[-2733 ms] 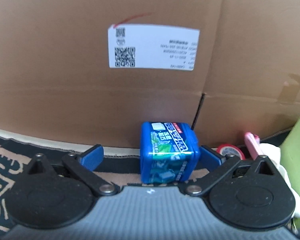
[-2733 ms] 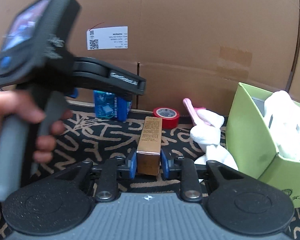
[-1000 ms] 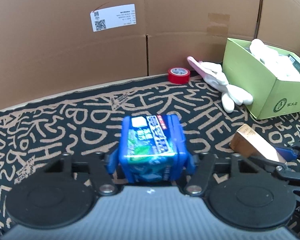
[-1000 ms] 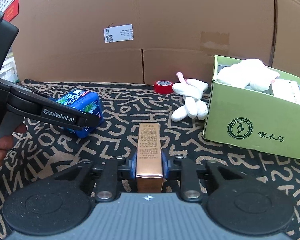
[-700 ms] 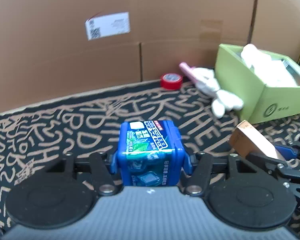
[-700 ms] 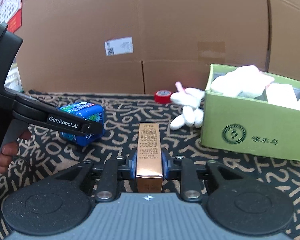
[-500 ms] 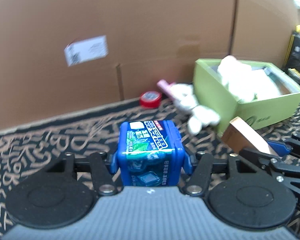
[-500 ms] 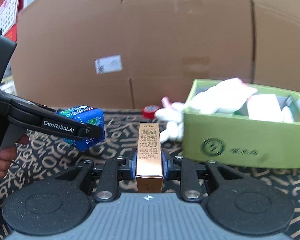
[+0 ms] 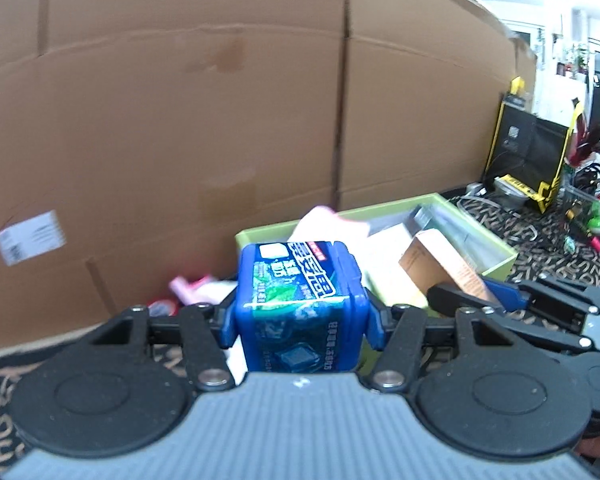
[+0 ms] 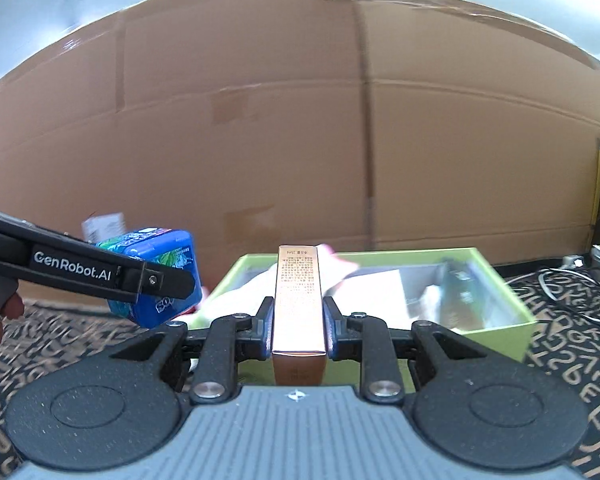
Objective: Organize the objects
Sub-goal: 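Carry the blue box and wooden box into the lime-green box and open both tools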
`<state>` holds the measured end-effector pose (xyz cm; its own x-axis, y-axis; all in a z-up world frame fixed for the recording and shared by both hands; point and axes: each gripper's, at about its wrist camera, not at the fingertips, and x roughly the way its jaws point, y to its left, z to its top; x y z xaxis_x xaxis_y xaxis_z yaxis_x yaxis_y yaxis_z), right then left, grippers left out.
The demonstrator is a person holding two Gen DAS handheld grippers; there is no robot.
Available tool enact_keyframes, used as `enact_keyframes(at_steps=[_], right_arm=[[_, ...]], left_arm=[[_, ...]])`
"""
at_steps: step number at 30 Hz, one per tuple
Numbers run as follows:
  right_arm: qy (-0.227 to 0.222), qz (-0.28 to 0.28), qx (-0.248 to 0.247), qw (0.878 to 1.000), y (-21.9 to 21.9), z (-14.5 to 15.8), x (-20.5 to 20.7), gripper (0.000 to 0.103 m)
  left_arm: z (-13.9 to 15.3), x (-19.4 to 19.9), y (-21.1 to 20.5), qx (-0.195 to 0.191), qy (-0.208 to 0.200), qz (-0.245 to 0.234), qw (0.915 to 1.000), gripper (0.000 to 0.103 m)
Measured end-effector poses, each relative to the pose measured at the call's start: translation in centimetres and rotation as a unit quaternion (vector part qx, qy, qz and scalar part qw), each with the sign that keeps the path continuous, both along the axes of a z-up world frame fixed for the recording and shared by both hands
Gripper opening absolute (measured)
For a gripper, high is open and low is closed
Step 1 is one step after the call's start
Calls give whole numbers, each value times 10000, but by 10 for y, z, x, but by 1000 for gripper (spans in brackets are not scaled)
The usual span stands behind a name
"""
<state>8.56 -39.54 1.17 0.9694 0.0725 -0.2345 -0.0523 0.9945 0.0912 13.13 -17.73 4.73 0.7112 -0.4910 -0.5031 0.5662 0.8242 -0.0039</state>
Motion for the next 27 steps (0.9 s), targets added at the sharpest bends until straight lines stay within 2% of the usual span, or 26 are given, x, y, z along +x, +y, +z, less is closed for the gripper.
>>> enact_keyframes(at_steps=[7, 14, 15, 16, 18, 19, 20, 22, 25, 27], right_arm=[[-123, -571, -262, 9980, -29, -5, 26, 28], [-115, -757, -391, 9963, -39, -16, 53, 28], [-90, -752, -423, 9962, -41, -21, 54, 28], [-59, -759, -476, 9960, -41, -24, 56, 29], [-43, -785, -549, 9954, -40, -29, 53, 43], [-123, -795, -553, 9952, -39, -30, 49, 57], [-213, -826, -569, 9947, -38, -32, 44, 64], [-274, -901, -639, 9935, -38, -32, 41, 66], [-246, -909, -593, 9938, -37, -33, 34, 75], [-190, -900, -570, 9941, -34, -33, 32, 75]], left_arm=[[-6, 21, -45, -216, -39, -209, 9995, 58], [-23, 41, -65, -149, -17, -189, 9997, 58], [-26, 44, -66, -169, -4, -220, 9996, 62], [-28, 45, -65, -188, 4, -236, 9995, 75], [-31, 44, -60, -286, -59, -168, 9994, 90], [-32, 43, -57, -326, -120, -156, 9993, 95], [-32, 42, -55, -320, -174, -126, 9993, 97], [-33, 38, -51, -297, -282, -62, 9991, 103], [-33, 33, -43, -298, -316, -100, 9990, 103], [-31, 29, -37, -308, -291, -107, 9990, 103]])
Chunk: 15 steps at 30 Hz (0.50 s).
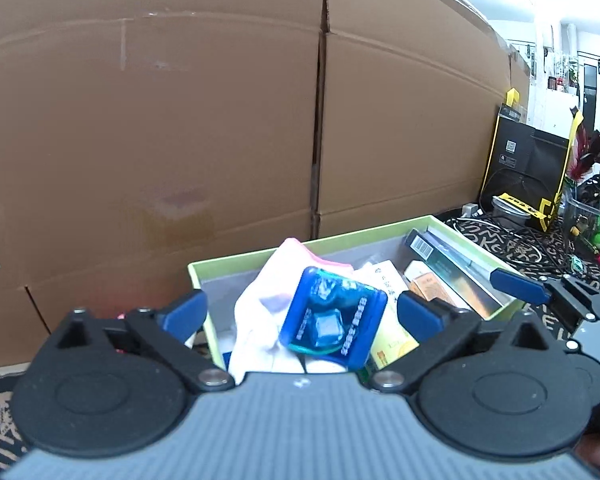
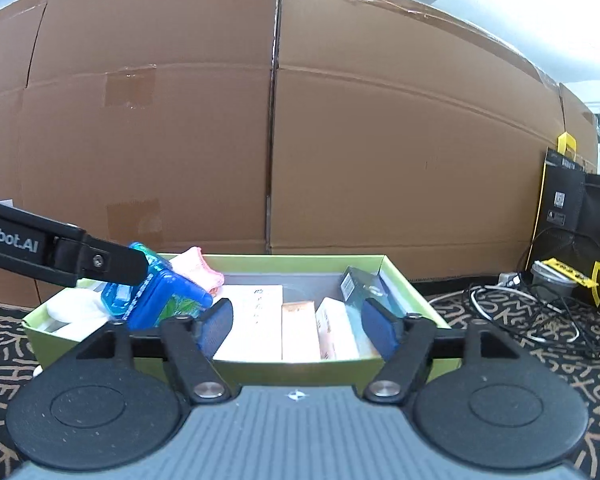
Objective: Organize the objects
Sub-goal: 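Carry the blue box and wooden box into the lime-green box and open both tools, then withdraw both tools from the lime-green box back to the pile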
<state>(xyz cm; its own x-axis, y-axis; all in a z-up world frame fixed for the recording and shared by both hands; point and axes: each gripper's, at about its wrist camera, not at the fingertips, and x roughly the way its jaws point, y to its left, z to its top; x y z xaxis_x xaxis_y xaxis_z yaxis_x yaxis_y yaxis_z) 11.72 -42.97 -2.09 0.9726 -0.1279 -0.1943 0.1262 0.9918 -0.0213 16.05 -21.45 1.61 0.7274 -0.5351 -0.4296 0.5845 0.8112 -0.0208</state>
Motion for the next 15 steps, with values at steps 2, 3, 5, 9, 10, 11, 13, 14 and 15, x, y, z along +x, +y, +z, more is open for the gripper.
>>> enact_keyframes(at_steps=[2, 3, 5, 9, 10, 11, 13, 14, 15], right_arm=[[-7, 24, 21, 10000, 4, 4, -4, 75], [-52, 51, 30, 10000, 8, 6, -10, 75], [-162, 119, 39, 9998, 15, 10, -18, 76], [-351, 347, 64, 9988, 34, 19, -30, 76], [-376, 413, 69, 9984, 41, 21, -32, 76], [-394, 487, 69, 9980, 49, 22, -33, 76], [-405, 650, 55, 9970, 64, 23, -35, 76], [-379, 749, 42, 9965, 73, 23, -35, 76], [-341, 844, 31, 9958, 82, 23, -35, 76]], left_arm=[[3, -6, 9, -21, 5, 23, 10000, 103], [4, -9, 15, -46, -10, 36, 10000, 103], [8, -16, 31, -89, -47, 76, 9999, 103], [13, -29, 74, -232, -118, 283, 9993, 103], [14, -31, 86, -271, -108, 361, 9989, 103], [14, -33, 98, -324, -86, 449, 9984, 103], [12, -35, 122, -413, -22, 595, 9974, 103], [10, -36, 132, -420, 12, 685, 9968, 103], [8, -36, 141, -402, 39, 776, 9962, 103]])
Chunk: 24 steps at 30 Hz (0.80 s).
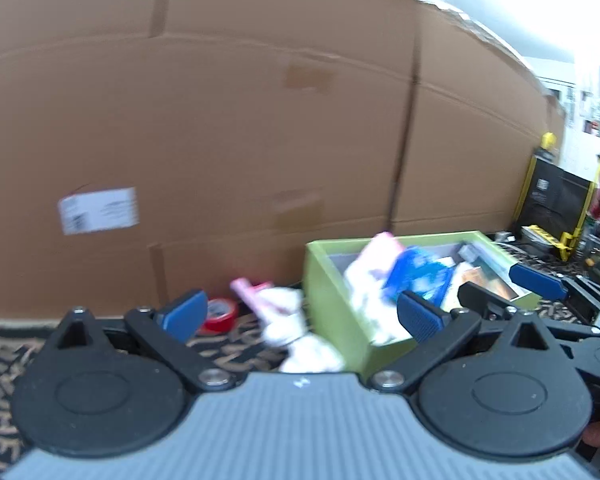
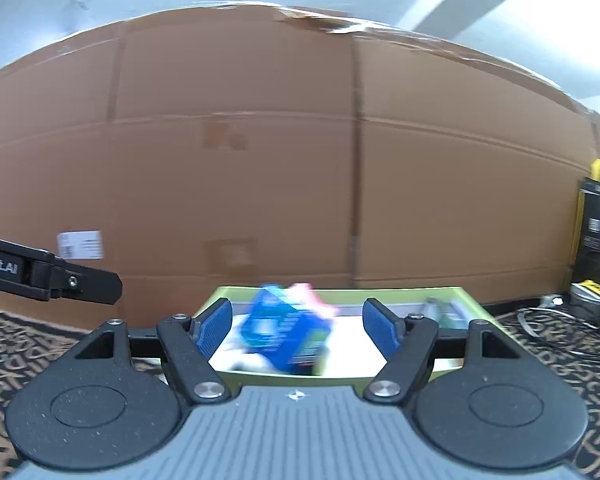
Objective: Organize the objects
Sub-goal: 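Withdraw both tools from the lime-green box back to the pile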
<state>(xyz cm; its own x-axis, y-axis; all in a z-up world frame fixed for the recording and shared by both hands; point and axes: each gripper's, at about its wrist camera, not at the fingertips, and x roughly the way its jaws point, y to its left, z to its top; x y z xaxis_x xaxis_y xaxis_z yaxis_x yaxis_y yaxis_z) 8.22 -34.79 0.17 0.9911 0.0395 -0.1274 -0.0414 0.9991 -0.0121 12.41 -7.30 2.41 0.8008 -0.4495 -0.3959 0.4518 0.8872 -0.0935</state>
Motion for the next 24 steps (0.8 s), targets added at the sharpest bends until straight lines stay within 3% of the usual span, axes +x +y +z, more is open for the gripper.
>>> enact_keyframes(at_steps=[4, 8, 11, 17, 24], right_arm=[[220, 438, -105, 9987, 40, -5, 0, 75], [559, 813, -276, 9947, 80, -13, 9, 59], [801, 947, -484, 9911, 106, -21, 20, 55], [1056, 678, -1024, 9868, 145, -33, 57, 48], [1243, 160, -1645, 9784, 165, -46, 122, 47]], left_arm=[[-12, 2, 34, 161, 122, 390, 9990, 103], [-24, 8, 66, 145, 353, 755, 9964, 103], [-30, 14, 84, 161, 444, 985, 9940, 103], [-33, 25, 104, 137, 557, 1184, 9913, 103], [-36, 45, 113, 174, 656, 1195, 9905, 103]])
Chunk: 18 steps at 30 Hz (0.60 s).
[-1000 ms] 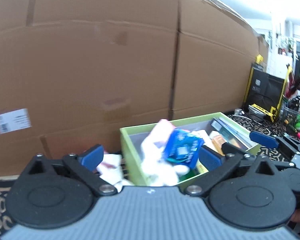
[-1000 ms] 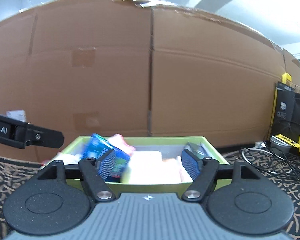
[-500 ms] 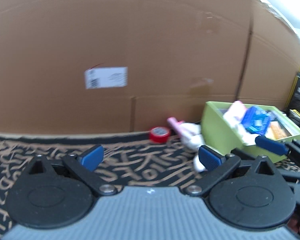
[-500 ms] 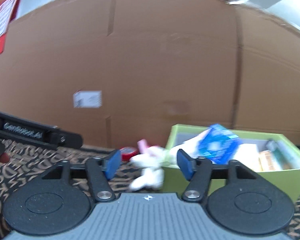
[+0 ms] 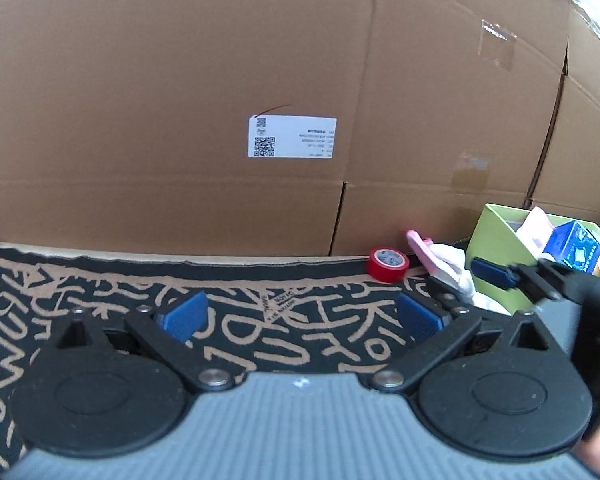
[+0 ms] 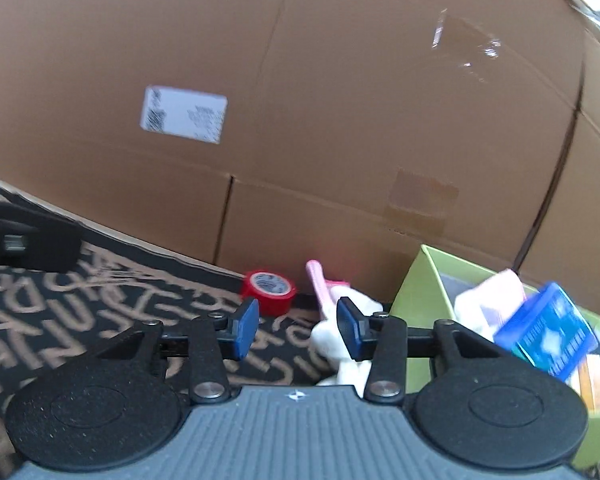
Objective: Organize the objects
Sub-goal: 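Withdraw both tools from the lime-green box back to the pile, then grasp the red tape roll with the left tool while the right tool grasps the white plush toy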
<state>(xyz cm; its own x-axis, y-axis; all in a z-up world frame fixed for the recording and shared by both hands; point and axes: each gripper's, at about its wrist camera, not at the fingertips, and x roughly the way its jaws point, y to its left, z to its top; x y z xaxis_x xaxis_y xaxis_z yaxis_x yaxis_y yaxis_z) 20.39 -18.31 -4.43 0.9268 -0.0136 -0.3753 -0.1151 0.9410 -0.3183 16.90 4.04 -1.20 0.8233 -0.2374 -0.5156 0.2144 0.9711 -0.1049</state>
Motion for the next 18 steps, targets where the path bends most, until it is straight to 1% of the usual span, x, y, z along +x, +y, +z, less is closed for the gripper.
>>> enact_keyframes(at_steps=[2, 5, 7, 9, 10, 12, 15, 18], right_arm=[[105, -96, -168, 9998, 3, -5, 13, 42], [263, -262, -388, 9986, 2, -14, 31, 42], [483, -367, -390, 9974, -3, -18, 41, 40], [631, -333, -254, 9971, -11, -17, 45, 26], [714, -294, -175, 9969, -15, -16, 44, 16], [688, -162, -3, 9975, -22, -11, 31, 9], [472, 70, 143, 9988, -30, -3, -4, 9], [356, 235, 336, 9985, -41, 2, -40, 9]], left_arm=[[-1, 9, -1, 67, 13, 31, 10000, 103], [-4, 25, -3, 108, 106, 32, 9999, 103], [-6, 36, -5, 121, 171, 25, 9998, 103], [-7, 46, -7, 134, 200, 24, 9997, 103], [-8, 51, -9, 140, 209, 11, 9997, 103], [-10, 60, -13, 137, 209, -13, 9997, 103], [-15, 74, -27, 137, 231, -186, 9995, 103], [-22, 88, -49, 229, 281, -405, 9985, 103]])
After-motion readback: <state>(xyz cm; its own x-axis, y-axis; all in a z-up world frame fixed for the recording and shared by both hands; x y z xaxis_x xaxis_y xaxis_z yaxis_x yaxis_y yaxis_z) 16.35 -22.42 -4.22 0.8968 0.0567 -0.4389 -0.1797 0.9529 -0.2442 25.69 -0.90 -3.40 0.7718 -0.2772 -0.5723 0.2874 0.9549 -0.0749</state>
